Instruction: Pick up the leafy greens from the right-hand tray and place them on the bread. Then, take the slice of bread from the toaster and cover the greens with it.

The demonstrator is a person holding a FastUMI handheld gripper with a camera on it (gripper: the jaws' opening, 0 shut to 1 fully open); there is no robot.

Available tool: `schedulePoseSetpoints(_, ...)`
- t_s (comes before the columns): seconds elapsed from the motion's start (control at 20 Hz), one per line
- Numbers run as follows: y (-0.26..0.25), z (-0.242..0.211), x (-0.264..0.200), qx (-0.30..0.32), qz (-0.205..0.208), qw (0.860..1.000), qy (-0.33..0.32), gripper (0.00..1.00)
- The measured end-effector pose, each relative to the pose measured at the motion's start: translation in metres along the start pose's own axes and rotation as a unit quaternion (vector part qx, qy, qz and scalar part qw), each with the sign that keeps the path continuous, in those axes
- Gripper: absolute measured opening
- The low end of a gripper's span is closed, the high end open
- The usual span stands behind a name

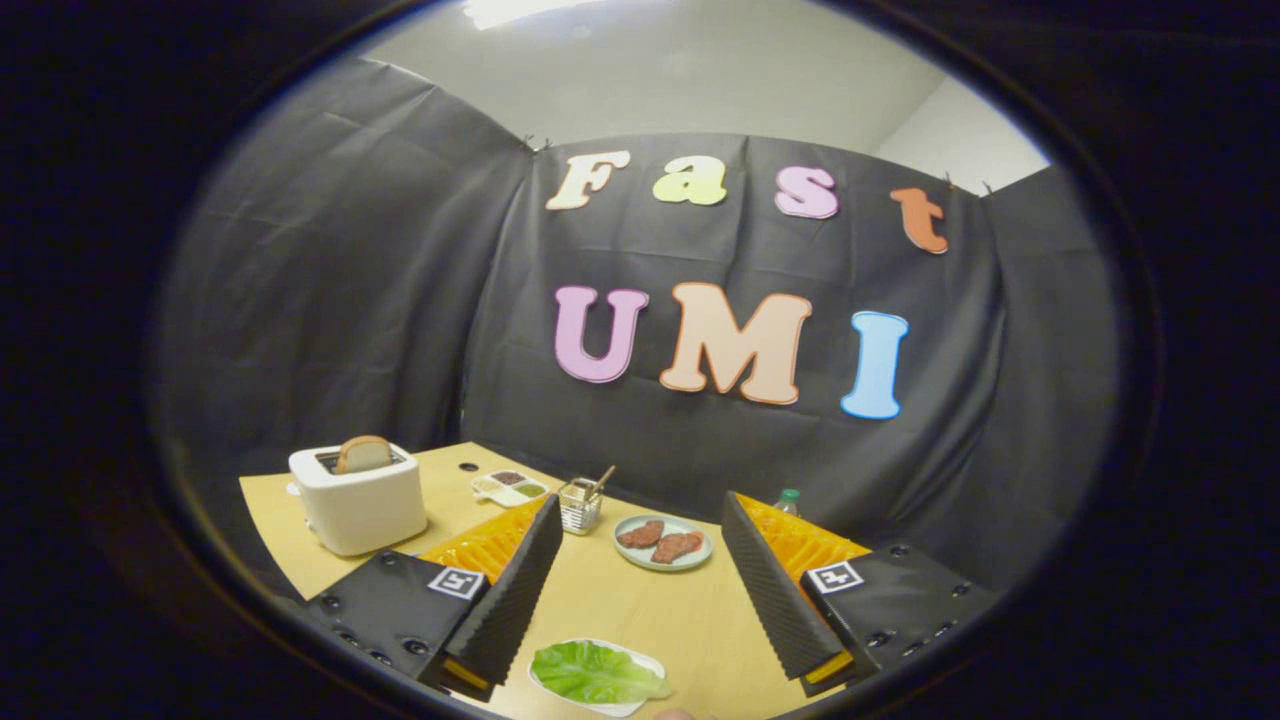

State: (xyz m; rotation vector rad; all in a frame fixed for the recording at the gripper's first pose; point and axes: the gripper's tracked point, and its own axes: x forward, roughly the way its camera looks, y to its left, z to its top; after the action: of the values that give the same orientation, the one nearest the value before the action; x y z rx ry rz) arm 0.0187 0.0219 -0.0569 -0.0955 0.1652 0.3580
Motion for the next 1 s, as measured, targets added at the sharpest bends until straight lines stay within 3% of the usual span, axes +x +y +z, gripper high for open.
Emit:
schedulePoseSetpoints(0.3, 0.008, -0.026, 0.012, -0.033, 0.078, 0.995, 0.044, 1.00)
schedulePoseSetpoints(1.0, 0.015, -0.101, 0.037, -0.117, 0.180, 0.969, 0.121, 1.00)
